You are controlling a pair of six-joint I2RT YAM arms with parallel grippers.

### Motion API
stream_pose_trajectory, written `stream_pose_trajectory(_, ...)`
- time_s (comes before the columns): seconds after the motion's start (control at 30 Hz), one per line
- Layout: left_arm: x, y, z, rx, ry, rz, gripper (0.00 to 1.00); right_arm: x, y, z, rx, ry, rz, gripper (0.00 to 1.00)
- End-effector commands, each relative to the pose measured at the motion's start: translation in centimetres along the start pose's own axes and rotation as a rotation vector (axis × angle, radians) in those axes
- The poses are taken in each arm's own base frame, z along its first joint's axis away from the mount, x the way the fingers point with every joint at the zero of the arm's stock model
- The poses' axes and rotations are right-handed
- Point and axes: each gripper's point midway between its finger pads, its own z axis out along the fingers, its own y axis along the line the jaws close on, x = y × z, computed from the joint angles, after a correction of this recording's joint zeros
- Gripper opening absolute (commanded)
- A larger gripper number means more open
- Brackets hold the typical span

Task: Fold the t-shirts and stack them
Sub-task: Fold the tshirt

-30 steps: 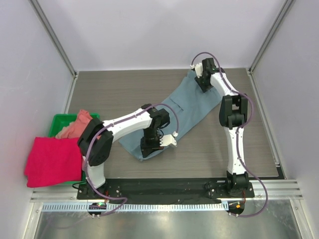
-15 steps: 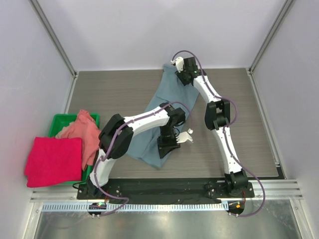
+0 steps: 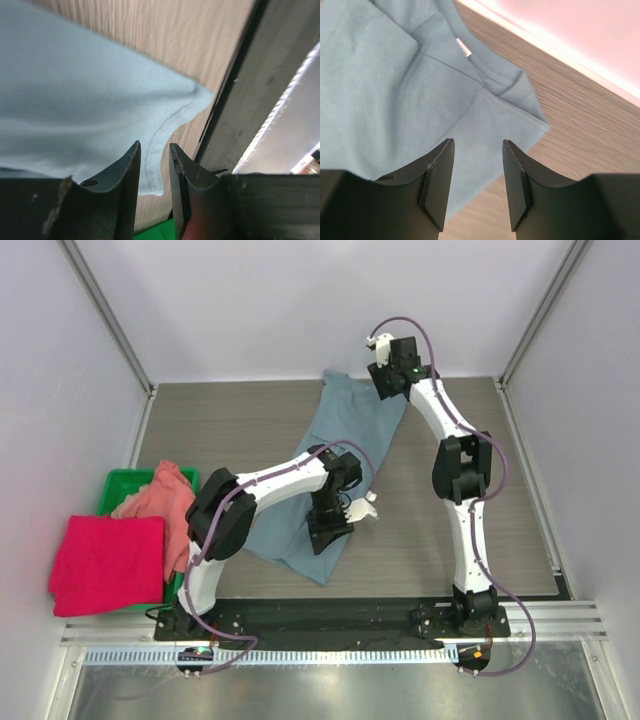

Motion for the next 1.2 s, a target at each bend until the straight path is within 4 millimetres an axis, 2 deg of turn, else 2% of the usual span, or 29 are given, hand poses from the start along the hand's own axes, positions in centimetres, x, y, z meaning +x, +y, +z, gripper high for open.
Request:
stream_pose_trajectory(0.0, 0.8, 1.4, 1.5, -0.033, 0.005, -0.017, 0.3, -2.8, 0.4, -3.4, -0.023, -0.064, 0.046, 0.49)
stream_pose_trajectory(0.17, 1.4, 1.9, 4.0, 0.002, 0.019, -0.047, 0.3, 1.7, 1.1, -1.3, -0.049, 0.044, 0.045, 0.49)
stream_pose_trajectory(0.33, 1.5, 2.4, 5.8, 0.031, 0.034, -0.073, 0.3, 4.4, 1.5, 1.1, -0.059, 0.104, 0.024, 0.47)
stream_pose_trajectory(0.57, 0.0, 1.9, 8.1, 0.066, 0.023, -0.075, 0.29, 7.2, 2.4, 2.9, -0.09, 0.169, 0.006, 0.45)
stream_pose_trajectory(0.6, -0.7, 1.9, 8.0, 0.064, 0.011, -0.067, 0.29, 7.0, 2.4, 3.0, -0.093, 0.166, 0.007, 0.45)
stream_pose_trajectory(0.67, -1.3, 1.5, 8.9, 0.087, 0.02, -0.071, 0.29, 8.8, 3.2, 4.0, -0.121, 0.22, 0.015, 0.45)
stream_pose_trajectory(0.7, -2.2, 1.5, 8.8, 0.088, 0.006, -0.061, 0.29, 8.2, 3.1, 4.2, -0.118, 0.207, 0.015, 0.45)
stream_pose_trajectory(0.73, -2.3, 1.5, 9.5, 0.106, 0.019, -0.071, 0.29, 9.2, 3.4, 4.8, -0.123, 0.226, 0.017, 0.45)
stream_pose_trajectory(0.83, -4.3, 1.6, 9.7, 0.102, 0.001, -0.045, 0.29, 9.0, 3.7, 5.5, -0.138, 0.212, 0.015, 0.45)
stream_pose_trajectory(0.87, -4.5, 1.8, 10.4, 0.108, 0.012, -0.048, 0.29, 9.2, 4.1, 6.0, -0.144, 0.21, 0.01, 0.46)
stream_pose_trajectory(0.9, -6.0, 2.2, 10.0, 0.095, -0.014, -0.034, 0.29, 8.7, 4.1, 6.2, -0.145, 0.192, 0.006, 0.46)
stream_pose_trajectory(0.97, -7.5, 2.7, 10.0, 0.098, -0.026, -0.034, 0.29, 8.6, 4.4, 6.9, -0.14, 0.177, -0.021, 0.46)
stream_pose_trajectory(1.07, -8.6, 3.0, 10.0, 0.103, -0.034, -0.042, 0.29, 6.7, 4.5, 7.3, -0.144, 0.117, -0.012, 0.47)
stream_pose_trajectory(1.1, -9.5, 3.1, 9.4, 0.093, -0.058, -0.03, 0.29, 5.8, 4.4, 7.4, -0.141, 0.093, -0.01, 0.48)
stream_pose_trajectory(1.17, -10.3, 3.2, 8.9, 0.083, -0.077, -0.029, 0.3, 4.5, 4.6, 7.3, -0.142, 0.057, -0.018, 0.48)
